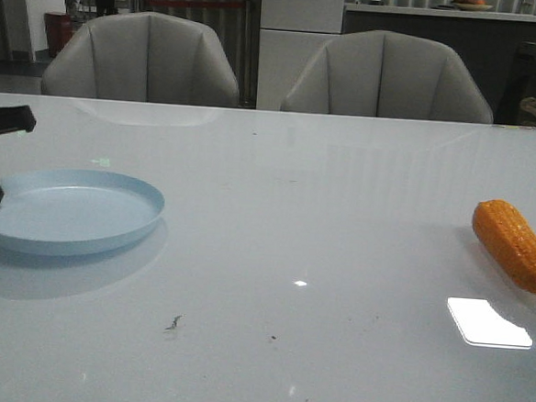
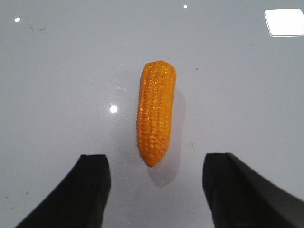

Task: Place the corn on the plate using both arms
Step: 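Lower the left gripper onto the rim of the light blue plate, then grip the plate rim with the left gripper and drag it toward the table center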

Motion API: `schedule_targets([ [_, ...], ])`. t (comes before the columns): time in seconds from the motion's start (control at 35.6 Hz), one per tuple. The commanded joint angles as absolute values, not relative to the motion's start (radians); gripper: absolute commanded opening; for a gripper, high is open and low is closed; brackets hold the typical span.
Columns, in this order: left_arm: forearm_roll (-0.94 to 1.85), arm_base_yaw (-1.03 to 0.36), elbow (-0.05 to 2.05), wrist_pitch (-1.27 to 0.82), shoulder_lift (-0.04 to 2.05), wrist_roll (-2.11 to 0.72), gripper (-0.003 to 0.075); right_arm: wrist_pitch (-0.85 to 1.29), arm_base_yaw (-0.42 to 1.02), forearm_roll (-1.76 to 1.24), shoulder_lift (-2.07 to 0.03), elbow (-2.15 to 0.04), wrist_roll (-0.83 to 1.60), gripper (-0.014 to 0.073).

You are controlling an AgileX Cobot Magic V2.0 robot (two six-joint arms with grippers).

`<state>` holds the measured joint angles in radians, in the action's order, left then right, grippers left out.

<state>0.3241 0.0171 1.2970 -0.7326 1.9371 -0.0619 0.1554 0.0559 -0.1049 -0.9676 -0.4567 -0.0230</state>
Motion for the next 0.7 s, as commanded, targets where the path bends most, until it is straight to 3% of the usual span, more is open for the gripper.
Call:
schedule_targets([
  [0.0, 0.395, 0.017, 1.399, -0.765, 1.887, -0.053, 0.0094, 0.090, 0.056, -0.096, -0.961, -0.492, -0.016, 0.0529],
  [0.36, 0.490, -0.060, 1.610, -0.825, 1.887, -0.053, 0.0094, 0.090, 0.056, -0.096, -0.961, -0.492, -0.016, 0.0529],
  [0.67, 0.522, -0.239, 1.638, -0.843, 1.890, -0.053, 0.0094, 0.092, 0.056, -0.096, -0.961, -0.492, -0.016, 0.0529],
])
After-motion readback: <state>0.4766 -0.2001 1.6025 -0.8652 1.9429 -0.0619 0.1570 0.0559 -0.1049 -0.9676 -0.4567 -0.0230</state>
